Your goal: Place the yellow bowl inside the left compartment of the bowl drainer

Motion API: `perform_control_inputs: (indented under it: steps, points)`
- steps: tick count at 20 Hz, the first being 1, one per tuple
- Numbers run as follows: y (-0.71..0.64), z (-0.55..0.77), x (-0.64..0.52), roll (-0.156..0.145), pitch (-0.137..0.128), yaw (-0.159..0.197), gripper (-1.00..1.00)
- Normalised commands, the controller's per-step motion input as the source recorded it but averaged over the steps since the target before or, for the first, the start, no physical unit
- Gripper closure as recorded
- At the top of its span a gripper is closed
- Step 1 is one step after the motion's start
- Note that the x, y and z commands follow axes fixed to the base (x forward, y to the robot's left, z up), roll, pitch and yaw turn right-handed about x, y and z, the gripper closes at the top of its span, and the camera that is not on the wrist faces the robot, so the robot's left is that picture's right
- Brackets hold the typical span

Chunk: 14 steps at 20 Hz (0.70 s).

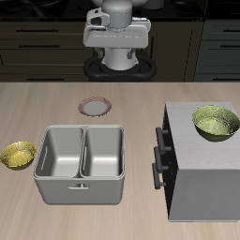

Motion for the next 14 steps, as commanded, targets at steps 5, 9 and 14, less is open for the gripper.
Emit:
perform_control_inputs:
  steps: [5, 9, 14]
  points:
    - [-0.39, 0.13, 0.24, -0.015, -0.036, -0.006, -1.0]
    - [-0.35, 0.04, 0.14, 0.0, 0.002, -0.033, -1.0]
    - [-0.4, 0.04, 0.22, -0.015, -0.014, 0.005, -1.0]
